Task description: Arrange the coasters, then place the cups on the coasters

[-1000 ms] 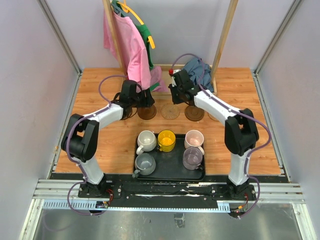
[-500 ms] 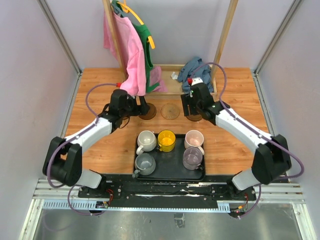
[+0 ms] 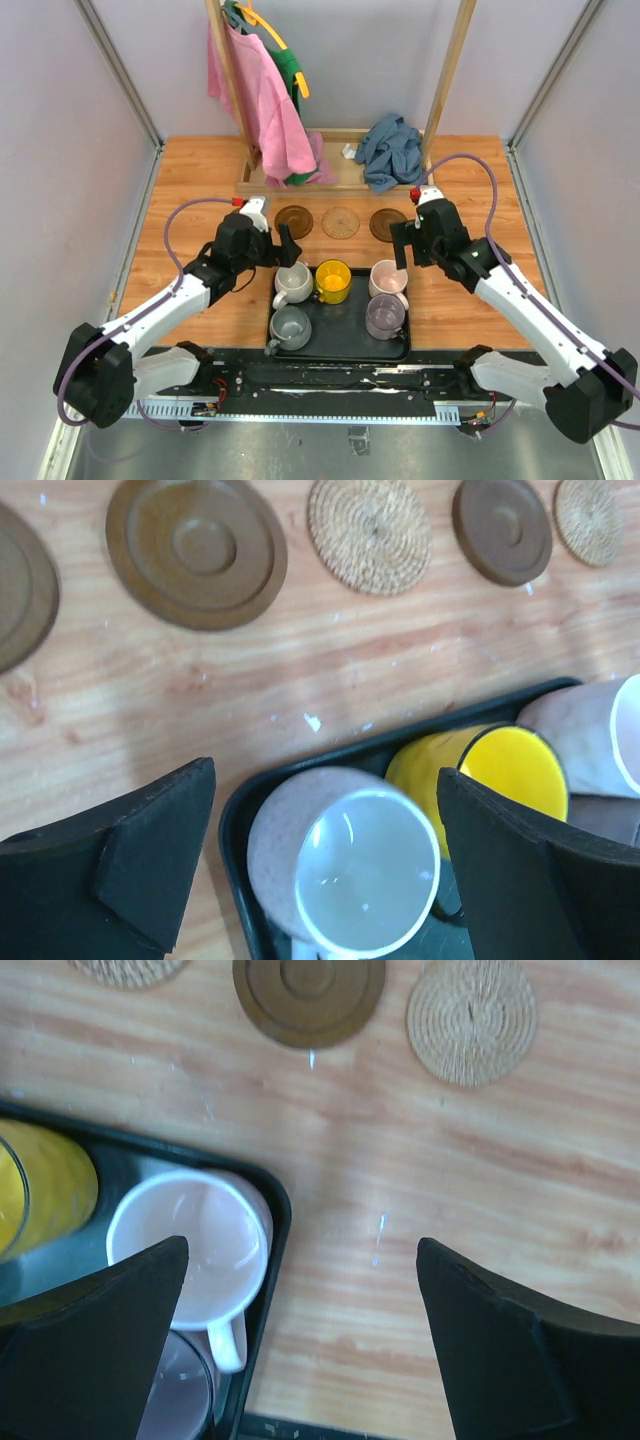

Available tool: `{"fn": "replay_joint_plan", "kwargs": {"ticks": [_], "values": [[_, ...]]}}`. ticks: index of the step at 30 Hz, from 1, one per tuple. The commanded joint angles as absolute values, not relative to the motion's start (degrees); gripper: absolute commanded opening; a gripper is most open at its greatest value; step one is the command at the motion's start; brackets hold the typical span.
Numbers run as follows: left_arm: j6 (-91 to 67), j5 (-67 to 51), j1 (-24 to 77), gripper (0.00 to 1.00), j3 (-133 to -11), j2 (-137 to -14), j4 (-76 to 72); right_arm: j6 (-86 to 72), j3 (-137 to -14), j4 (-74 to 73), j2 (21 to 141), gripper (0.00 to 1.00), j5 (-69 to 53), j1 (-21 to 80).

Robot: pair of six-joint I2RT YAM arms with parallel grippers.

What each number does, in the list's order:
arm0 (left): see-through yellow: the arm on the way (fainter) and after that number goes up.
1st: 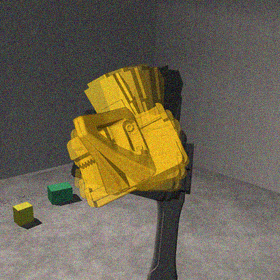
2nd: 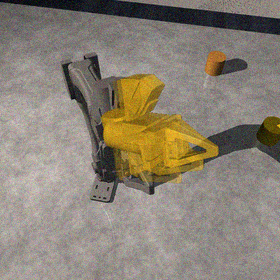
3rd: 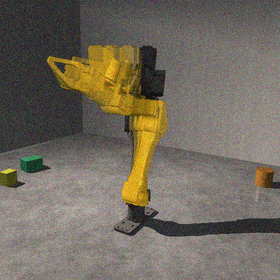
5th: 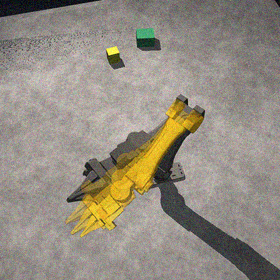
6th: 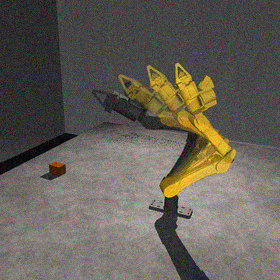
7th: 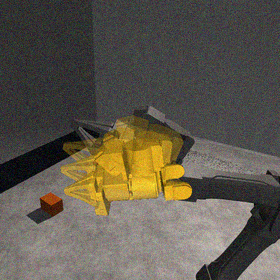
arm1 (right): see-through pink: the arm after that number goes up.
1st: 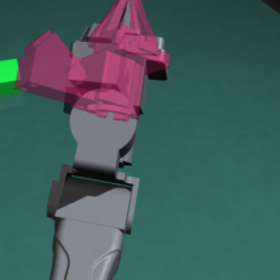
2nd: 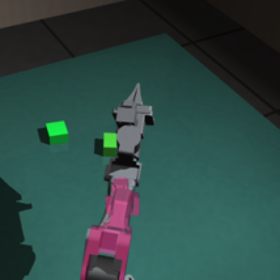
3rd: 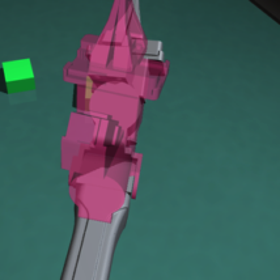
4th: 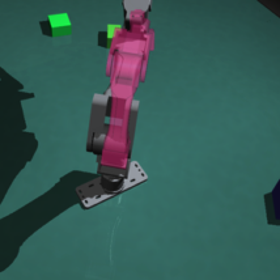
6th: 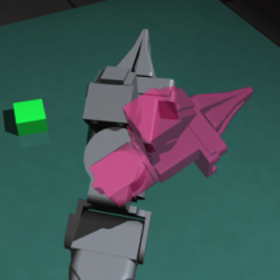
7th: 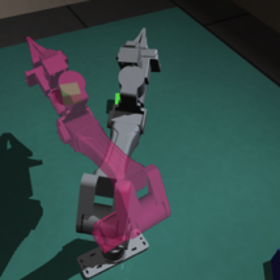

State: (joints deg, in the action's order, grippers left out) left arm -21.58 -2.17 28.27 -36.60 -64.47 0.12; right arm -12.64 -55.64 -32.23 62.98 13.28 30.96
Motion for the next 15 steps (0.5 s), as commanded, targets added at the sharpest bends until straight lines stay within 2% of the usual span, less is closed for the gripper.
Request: {"fn": "replay_joint_plan", "kwargs": {"ticks": [1,6,15], "values": [[-23.9,-1.4,28.7,0.96,-32.3,-61.0,3.0,-16.9,-52.7,-40.1,57.2,0.99,10.4,30.7],[-25.6,-1.4,28.7,0.96,-28.5,-57.3,3.6,-19.1,-48.9,-42.9,52.0,0.95,7.2,30.9],[-27.6,-2.8,29.0,0.96,-25.8,-54.3,3.1,-24.4,-43.6,-45.2,48.7,0.64,5.4,33.6]]}}
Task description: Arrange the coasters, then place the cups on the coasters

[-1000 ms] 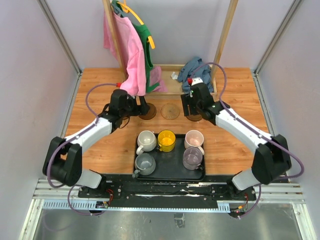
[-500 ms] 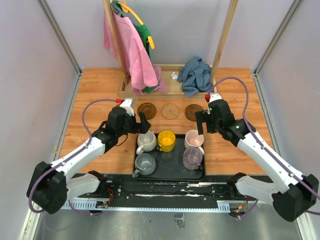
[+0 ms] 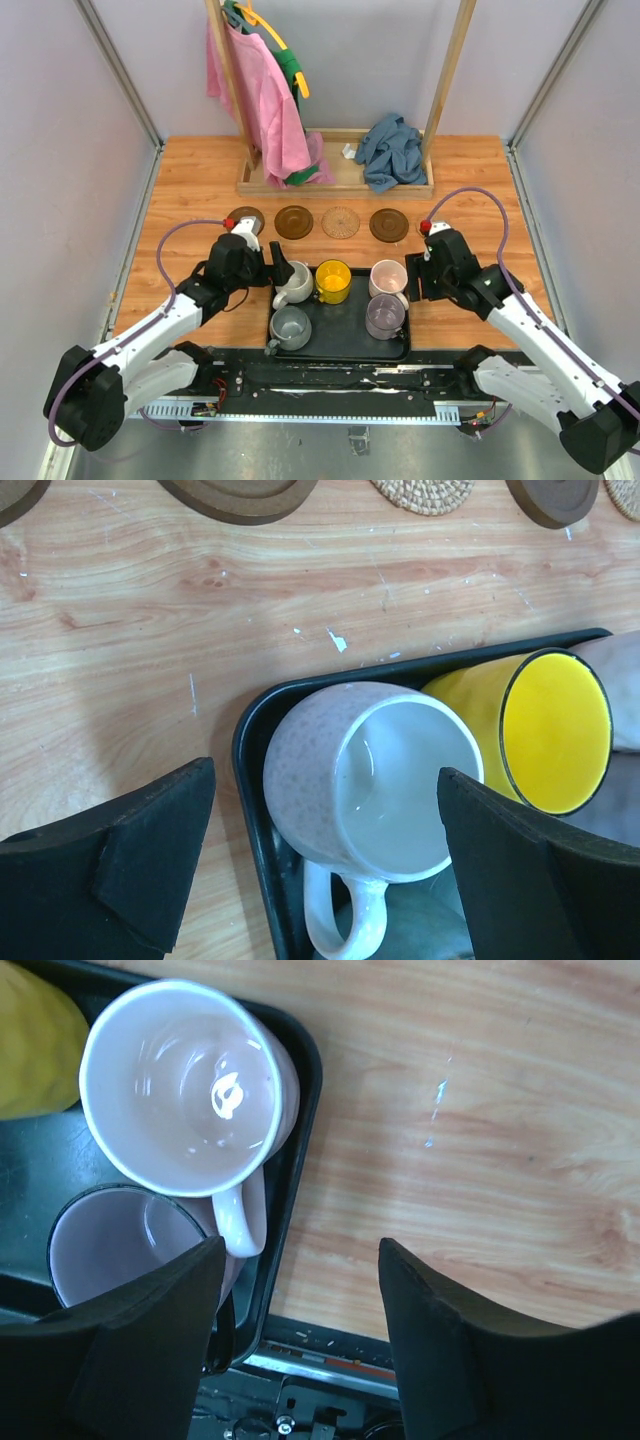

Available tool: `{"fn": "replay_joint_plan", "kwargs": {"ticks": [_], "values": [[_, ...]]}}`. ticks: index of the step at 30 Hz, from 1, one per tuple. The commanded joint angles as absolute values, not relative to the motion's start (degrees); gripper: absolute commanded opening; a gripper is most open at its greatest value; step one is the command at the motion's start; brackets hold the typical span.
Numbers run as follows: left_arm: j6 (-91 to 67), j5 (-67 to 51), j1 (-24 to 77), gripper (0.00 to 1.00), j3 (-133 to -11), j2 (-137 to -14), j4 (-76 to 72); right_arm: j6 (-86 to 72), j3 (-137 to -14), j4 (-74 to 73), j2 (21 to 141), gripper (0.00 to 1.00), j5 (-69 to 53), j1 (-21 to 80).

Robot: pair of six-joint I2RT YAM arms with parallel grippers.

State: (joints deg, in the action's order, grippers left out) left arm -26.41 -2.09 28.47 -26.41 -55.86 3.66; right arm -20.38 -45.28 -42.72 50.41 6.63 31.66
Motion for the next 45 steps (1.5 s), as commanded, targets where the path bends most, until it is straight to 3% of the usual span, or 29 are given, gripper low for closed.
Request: {"fn": "replay_joint_plan", "kwargs": {"ticks": [1,21,45], "values": [[-27.5,-2.8,29.0,0.96,-25.8,-54.2,3.1,-25.0,-43.2,-45.3,48.5,0.62,5.5,33.8],[-26.9,-2.4,29.5,0.96,-26.7,-56.1,1.7,-28.7,-39.4,-43.1,54.2,0.58,5.5,39.6],[-26.1,-0.9,29.5,0.97,-27.7,-58.7,0.4,-28.6,-42.2,-35.8,64.7,0.61,10.8,44.1]]}}
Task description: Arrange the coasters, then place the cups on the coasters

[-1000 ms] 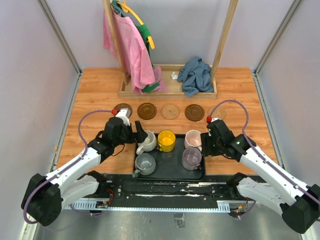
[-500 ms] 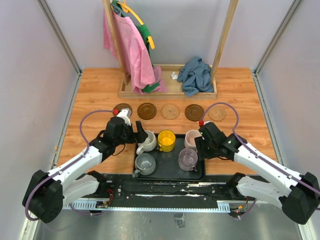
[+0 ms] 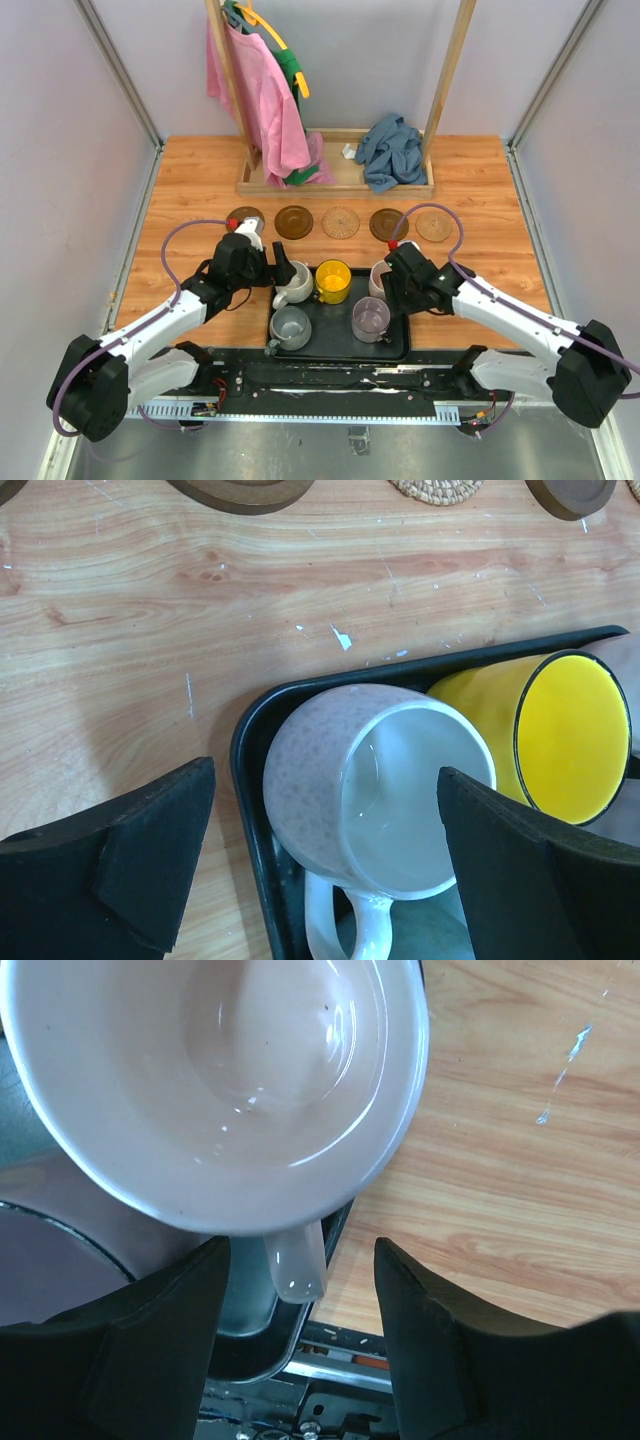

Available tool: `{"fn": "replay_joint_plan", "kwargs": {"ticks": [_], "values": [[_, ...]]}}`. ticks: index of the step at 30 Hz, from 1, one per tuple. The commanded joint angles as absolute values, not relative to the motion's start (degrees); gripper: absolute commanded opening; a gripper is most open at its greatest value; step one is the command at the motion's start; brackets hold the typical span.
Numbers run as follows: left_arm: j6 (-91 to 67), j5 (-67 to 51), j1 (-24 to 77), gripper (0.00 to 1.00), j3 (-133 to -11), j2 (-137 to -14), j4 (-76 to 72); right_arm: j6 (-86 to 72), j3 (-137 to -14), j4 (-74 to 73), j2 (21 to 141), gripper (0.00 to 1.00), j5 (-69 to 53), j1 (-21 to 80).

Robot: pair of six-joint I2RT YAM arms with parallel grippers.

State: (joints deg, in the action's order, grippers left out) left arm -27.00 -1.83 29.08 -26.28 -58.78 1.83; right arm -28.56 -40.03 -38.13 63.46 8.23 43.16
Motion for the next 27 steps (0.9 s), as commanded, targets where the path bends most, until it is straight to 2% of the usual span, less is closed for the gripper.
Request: {"fn": "replay_joint_plan", "kwargs": {"ticks": [1,13,27], "values": [[-26.2,-0.8,29.5,0.96,-27.7,-58.7,0.5,-28.4,-42.4,-35.4,65.2,0.61,10.8,44.0],[-26.3,-0.2,29.5,0.97,-27.2,-58.6,0.9,-27.7,-42.4,-31.8,69.5,0.55,10.5,44.1],[-26.6,-0.5,29.5,0.96,-27.2,-59.3,0.8,-28.5,-41.9,-31.2,71.2,0.33,11.4,44.1]]}}
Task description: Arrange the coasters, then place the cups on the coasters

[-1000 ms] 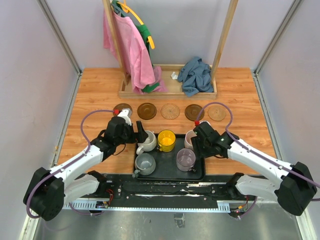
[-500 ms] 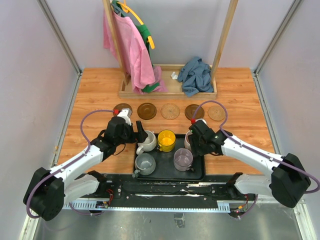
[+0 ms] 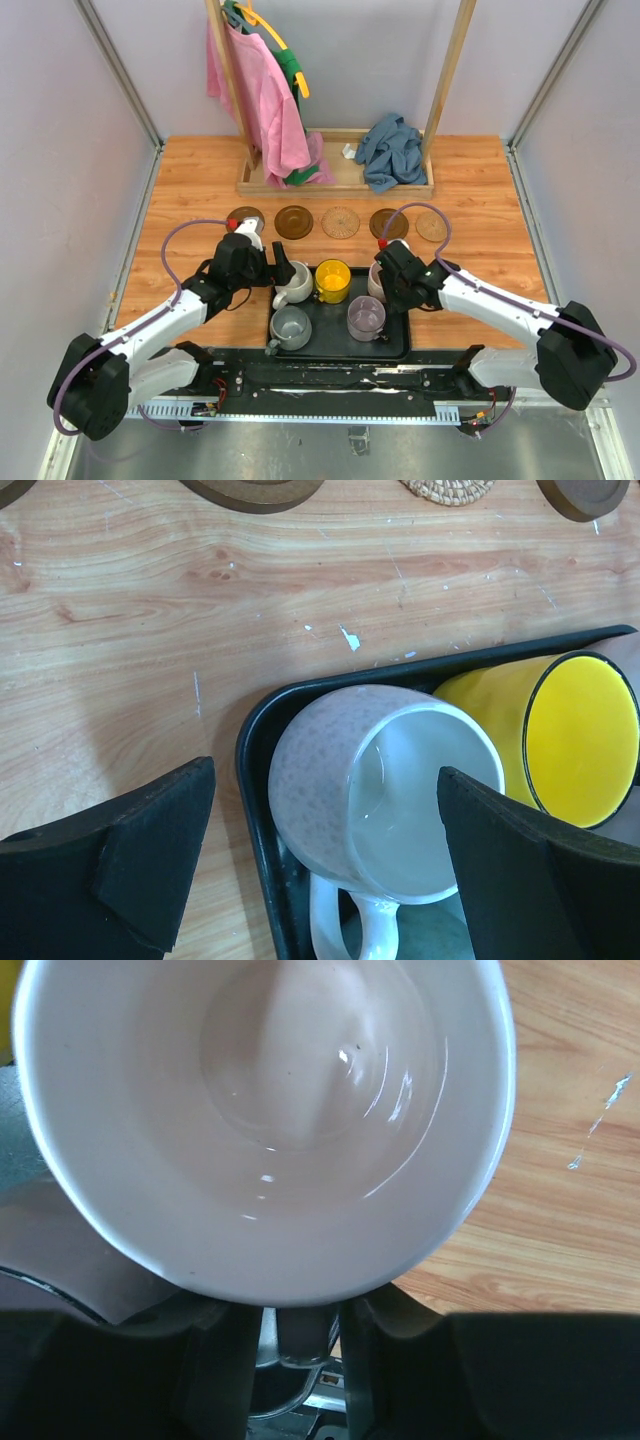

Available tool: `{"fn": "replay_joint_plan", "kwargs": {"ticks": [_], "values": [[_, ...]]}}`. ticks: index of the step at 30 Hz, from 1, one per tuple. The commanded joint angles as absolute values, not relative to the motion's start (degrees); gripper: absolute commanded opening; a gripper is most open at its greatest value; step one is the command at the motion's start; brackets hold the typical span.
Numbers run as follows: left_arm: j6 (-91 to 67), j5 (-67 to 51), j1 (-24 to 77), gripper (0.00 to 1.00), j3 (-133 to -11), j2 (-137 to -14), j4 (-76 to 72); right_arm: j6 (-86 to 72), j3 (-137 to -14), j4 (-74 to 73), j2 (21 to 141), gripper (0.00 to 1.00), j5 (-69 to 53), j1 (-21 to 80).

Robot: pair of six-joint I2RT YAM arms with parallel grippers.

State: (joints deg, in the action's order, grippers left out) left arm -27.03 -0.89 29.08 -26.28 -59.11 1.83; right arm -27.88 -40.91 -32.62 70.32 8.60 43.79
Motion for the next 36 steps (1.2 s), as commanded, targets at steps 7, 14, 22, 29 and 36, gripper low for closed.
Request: {"fn": "replay_joint_plan", "kwargs": {"ticks": [7,14,22,29,36], "values": [[-26.5,-0.4,29.5,0.97,-27.2,-58.7,1.9,-28.8,-41.3,-31.1,72.5,0.14,11.8,44.1],[-26.8,-0.6,29.5,0.97,-27.2,-58.8,1.6,-28.3,-41.8,-31.3,72.5,0.01,12.2,44.1],[-26.6,-0.4,29.5,0.97,-27.1,-58.5,1.3,-28.7,-42.4,-31.8,68.1,0.01,18.5,45.4],[-26.6,-0.4,29.5,0.97,-27.0,-58.1,0.5,-28.9,-42.3,-30.9,60.1,0.01,25.1,46.2],[-26.5,-0.4,29.5,0.97,-27.1,-58.1,-0.1,-25.5,-43.3,-27.6,57.8,0.01,36.5,46.1]]}}
